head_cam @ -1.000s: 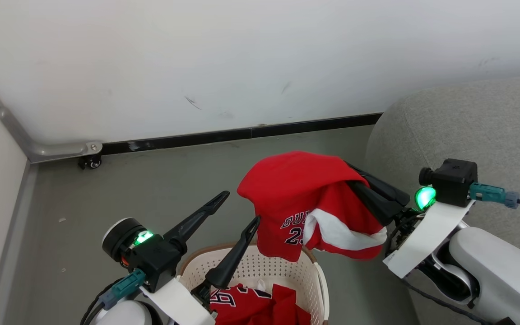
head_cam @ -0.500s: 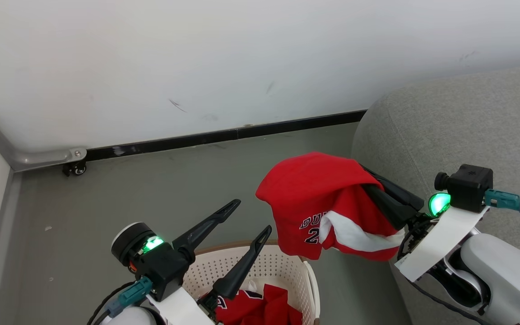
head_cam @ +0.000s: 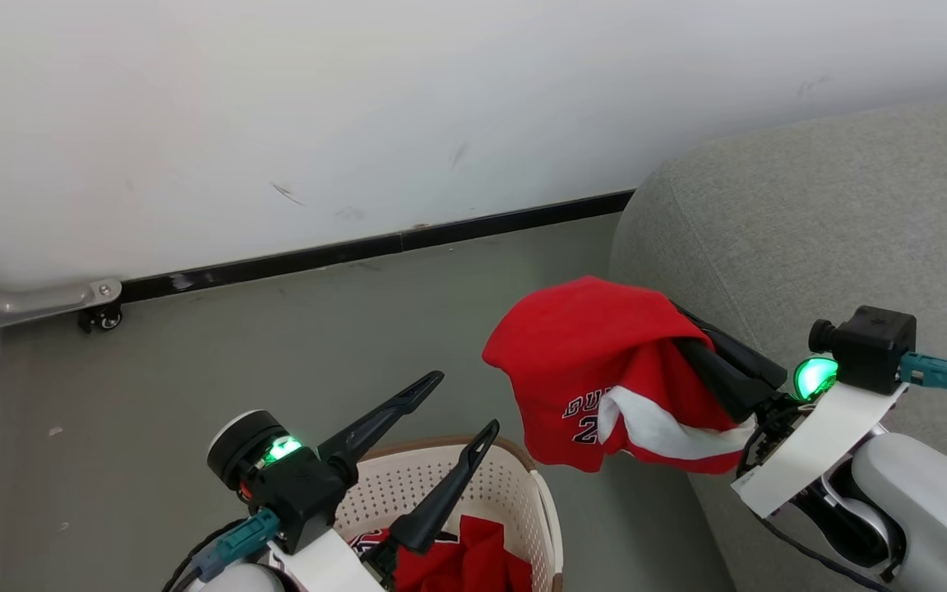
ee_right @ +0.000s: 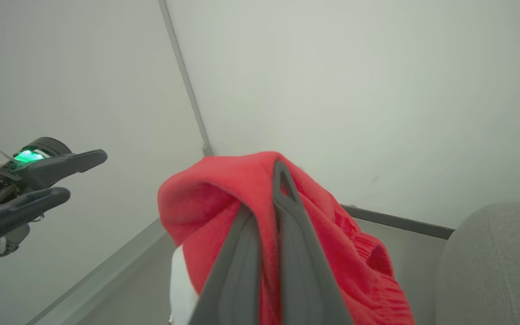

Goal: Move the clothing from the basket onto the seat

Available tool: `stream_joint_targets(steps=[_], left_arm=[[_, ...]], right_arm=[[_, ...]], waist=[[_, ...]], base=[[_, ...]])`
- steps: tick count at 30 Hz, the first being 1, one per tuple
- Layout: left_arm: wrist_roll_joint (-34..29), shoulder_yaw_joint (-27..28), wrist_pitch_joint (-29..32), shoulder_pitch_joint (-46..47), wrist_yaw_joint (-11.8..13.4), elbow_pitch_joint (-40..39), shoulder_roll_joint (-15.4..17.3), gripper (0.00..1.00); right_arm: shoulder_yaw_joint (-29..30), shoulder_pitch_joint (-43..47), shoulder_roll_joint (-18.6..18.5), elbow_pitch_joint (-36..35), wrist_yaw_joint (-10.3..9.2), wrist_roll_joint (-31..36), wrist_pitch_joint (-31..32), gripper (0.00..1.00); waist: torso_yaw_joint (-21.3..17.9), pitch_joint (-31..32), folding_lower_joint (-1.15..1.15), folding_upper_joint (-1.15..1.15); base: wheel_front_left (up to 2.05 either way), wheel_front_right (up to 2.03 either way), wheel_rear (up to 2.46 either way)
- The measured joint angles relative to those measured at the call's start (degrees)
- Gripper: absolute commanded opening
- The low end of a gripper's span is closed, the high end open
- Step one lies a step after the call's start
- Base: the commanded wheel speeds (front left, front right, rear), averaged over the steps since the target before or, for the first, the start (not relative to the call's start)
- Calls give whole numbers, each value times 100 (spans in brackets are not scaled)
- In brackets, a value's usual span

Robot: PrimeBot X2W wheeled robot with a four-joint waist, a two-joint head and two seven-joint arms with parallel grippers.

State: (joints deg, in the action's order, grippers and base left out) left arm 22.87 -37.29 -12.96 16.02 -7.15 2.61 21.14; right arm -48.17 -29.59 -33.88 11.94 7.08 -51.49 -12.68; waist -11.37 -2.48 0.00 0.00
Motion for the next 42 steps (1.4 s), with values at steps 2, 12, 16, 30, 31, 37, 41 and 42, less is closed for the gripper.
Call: stream_joint_targets(steps=[2, 12, 16, 30, 31, 37, 41, 42], left_arm=[[26, -10, 0, 3, 0, 0, 2, 100], [70, -74, -1, 23, 0, 13, 9, 100], [71, -104, -16, 52, 0, 26, 8, 100], [170, -182, -27, 133, 0, 110, 8, 100], [170, -185, -32, 143, 0, 118, 8, 100], [179, -202, -53, 164, 0, 159, -4, 100], [207, -202, -63, 179, 0, 175, -9, 100], [207, -201, -65, 194, 0, 177, -9, 100]], right_arm=[[19, 47, -20, 2, 0, 0, -1, 0], [198, 177, -38, -4, 0, 0, -43, 0], [304, 279, -44, -16, 0, 0, -44, 0], [613, 576, -43, -29, 0, 10, -98, 0], [645, 607, -43, -27, 0, 10, -98, 0], [786, 659, -46, -29, 0, 18, -99, 0], [869, 745, -46, -31, 0, 19, -100, 0], [886, 745, -47, -32, 0, 19, -100, 0]], waist=[[-45, -11, 0, 0], [-263, -55, 0, 0], [-369, -70, 0, 0], [-789, -103, 0, 0], [-822, -106, 0, 0], [-1023, -134, 0, 0], [-1155, -165, 0, 0], [-1186, -174, 0, 0]], base=[[0, 0, 0], [0, 0, 0], [0, 0, 0], [0, 0, 0], [0, 0, 0], [0, 0, 0], [0, 0, 0], [0, 0, 0]])
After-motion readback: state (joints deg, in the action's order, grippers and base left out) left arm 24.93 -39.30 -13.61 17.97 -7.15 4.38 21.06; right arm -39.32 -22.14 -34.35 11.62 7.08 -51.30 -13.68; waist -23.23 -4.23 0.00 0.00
